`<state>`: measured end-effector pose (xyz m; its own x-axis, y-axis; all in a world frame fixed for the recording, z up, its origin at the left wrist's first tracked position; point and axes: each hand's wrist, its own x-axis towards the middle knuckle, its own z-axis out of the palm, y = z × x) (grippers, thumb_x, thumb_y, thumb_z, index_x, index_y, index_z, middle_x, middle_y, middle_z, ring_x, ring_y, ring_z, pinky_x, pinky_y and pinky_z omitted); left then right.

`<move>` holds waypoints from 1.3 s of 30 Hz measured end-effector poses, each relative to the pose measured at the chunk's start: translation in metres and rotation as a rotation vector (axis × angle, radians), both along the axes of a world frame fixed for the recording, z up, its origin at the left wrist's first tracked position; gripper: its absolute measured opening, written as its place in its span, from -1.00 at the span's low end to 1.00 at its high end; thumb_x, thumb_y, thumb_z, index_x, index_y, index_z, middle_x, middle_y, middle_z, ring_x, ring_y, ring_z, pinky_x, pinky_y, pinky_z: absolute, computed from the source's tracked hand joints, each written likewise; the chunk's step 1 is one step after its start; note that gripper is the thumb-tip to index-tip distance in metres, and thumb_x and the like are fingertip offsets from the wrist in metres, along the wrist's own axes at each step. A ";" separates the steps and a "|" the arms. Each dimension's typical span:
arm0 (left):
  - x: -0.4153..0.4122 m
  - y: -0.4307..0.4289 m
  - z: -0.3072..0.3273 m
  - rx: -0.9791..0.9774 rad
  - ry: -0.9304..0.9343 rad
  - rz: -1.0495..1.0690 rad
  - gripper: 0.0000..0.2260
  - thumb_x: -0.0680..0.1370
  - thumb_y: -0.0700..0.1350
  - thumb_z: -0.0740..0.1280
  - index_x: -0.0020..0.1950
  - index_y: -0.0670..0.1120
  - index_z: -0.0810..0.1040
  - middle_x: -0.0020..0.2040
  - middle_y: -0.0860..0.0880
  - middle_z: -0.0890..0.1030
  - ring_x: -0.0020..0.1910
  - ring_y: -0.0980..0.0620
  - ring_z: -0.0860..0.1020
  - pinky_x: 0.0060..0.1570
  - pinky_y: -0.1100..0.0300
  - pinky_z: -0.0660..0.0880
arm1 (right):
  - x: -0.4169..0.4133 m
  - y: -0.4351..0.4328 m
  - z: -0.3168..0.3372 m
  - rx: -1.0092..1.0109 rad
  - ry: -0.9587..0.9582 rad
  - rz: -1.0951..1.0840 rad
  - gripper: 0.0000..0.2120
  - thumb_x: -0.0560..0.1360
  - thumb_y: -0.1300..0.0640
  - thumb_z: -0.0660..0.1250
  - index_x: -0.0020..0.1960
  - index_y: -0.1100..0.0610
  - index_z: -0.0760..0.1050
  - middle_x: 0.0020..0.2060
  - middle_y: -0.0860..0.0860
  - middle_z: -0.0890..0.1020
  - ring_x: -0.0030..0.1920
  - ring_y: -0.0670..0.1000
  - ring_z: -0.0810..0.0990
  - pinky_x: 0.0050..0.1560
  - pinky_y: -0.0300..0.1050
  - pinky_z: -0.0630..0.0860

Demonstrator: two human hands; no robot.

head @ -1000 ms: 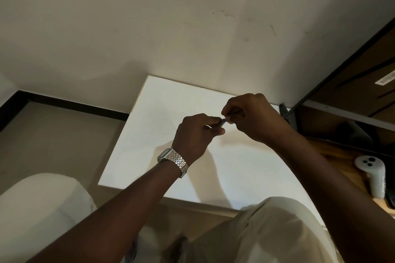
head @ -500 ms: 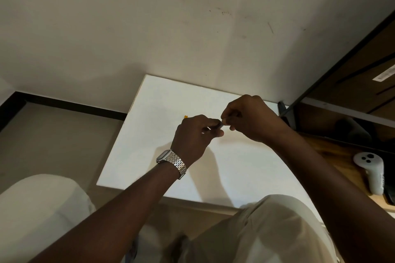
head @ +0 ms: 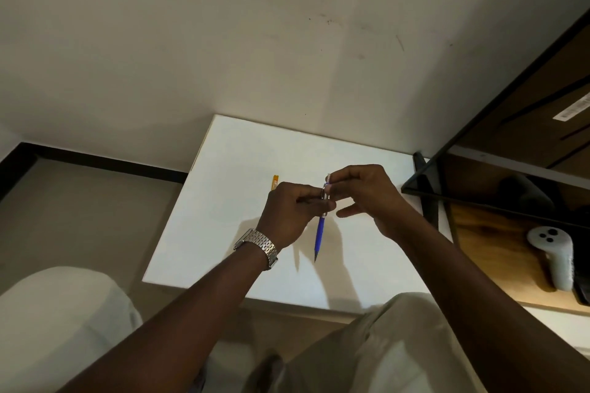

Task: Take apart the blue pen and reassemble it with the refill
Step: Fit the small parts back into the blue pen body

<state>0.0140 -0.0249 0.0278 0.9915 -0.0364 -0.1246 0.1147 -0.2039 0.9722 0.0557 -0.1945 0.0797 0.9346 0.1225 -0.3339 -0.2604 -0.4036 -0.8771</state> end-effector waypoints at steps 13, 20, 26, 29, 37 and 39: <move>0.006 -0.013 -0.041 0.165 0.119 0.086 -0.77 0.36 -0.08 0.64 -0.04 -0.14 0.79 -0.11 -0.10 0.78 -0.09 0.01 0.71 -0.11 0.33 0.52 | 0.039 0.010 -0.056 0.022 0.250 -0.224 -0.79 0.40 0.35 0.49 -0.02 0.46 0.66 -0.24 0.24 0.70 -0.29 0.13 0.71 -0.09 0.09 0.73; 0.025 -0.020 -0.046 0.201 0.155 0.067 -0.78 0.38 -0.15 0.63 -0.06 -0.24 0.78 -0.08 -0.22 0.76 -0.02 -0.17 0.71 0.06 0.03 0.62 | 0.053 0.010 -0.078 -0.044 0.194 -0.289 -0.78 0.37 0.36 0.55 -0.04 0.46 0.67 -0.29 0.24 0.70 -0.38 0.12 0.70 -0.26 -0.03 0.73; 0.030 -0.022 -0.056 0.332 0.121 0.025 -0.79 0.40 -0.12 0.60 -0.09 -0.24 0.76 -0.07 -0.21 0.74 0.00 -0.21 0.68 0.04 -0.04 0.60 | 0.053 0.009 -0.092 -0.107 0.106 -0.302 -0.90 0.38 0.35 0.54 -0.14 0.39 0.70 -0.34 0.21 0.72 -0.41 0.08 0.70 -0.35 -0.11 0.69; 0.031 -0.024 -0.058 0.388 0.106 0.027 -0.76 0.40 -0.08 0.61 -0.07 -0.22 0.76 0.00 -0.15 0.73 0.06 -0.12 0.65 0.05 0.00 0.58 | 0.050 0.009 -0.095 -0.113 0.041 -0.300 -0.94 0.40 0.38 0.51 -0.15 0.39 0.70 -0.37 0.18 0.70 -0.42 0.06 0.69 -0.26 -0.03 0.72; 0.032 -0.024 -0.058 0.432 0.114 0.028 -0.75 0.40 -0.04 0.60 -0.13 -0.22 0.74 -0.10 -0.14 0.73 -0.05 -0.12 0.67 -0.12 0.12 0.53 | 0.046 0.017 -0.092 -0.236 -0.062 -0.239 -0.94 0.39 0.38 0.45 -0.18 0.36 0.70 -0.32 0.21 0.71 -0.33 0.21 0.71 -0.22 0.07 0.73; 0.030 -0.020 -0.055 0.416 0.096 0.030 -0.74 0.40 -0.05 0.60 -0.08 -0.23 0.74 -0.06 -0.14 0.72 -0.03 -0.11 0.66 -0.05 0.09 0.56 | 0.046 0.019 -0.091 -0.267 -0.083 -0.226 -0.93 0.38 0.38 0.42 -0.20 0.34 0.70 -0.36 0.17 0.69 -0.31 0.28 0.73 -0.24 0.08 0.73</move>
